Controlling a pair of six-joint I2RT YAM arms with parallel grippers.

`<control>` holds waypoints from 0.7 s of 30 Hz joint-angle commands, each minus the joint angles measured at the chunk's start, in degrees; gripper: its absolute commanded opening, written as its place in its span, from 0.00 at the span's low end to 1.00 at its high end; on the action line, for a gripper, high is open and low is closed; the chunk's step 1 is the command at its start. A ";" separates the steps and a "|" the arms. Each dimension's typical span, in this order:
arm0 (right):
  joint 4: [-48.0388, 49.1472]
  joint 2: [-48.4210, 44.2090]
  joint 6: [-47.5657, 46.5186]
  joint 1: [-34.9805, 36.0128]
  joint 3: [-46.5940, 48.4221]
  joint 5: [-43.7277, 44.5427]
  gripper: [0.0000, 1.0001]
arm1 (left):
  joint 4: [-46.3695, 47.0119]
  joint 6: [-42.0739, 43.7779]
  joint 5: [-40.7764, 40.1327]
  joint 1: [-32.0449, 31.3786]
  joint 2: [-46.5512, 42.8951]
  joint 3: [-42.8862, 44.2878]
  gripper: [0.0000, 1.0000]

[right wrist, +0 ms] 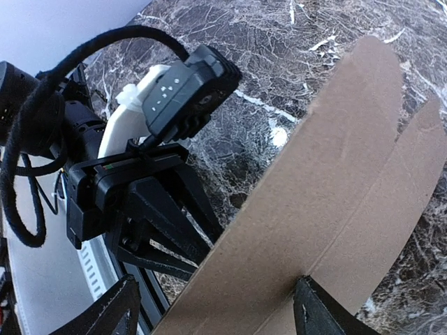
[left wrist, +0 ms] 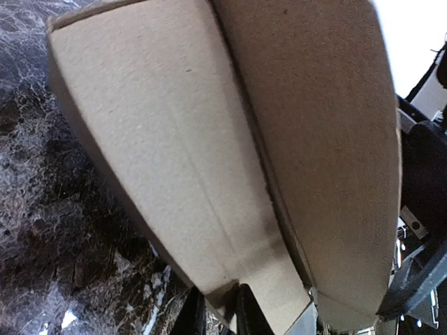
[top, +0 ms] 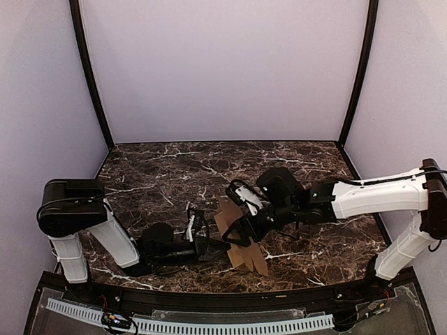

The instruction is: Fold the paper box

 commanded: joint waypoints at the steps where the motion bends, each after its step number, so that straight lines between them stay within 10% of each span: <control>1: -8.61 0.92 -8.78 1.17 3.86 1.51 0.74 | -1.92 1.79 1.98 -0.40 2.53 2.60 0.08; 21: -16.10 5.05 -18.34 5.72 5.39 9.40 0.74 | -26.01 2.30 -3.40 -0.41 -13.63 -6.01 0.17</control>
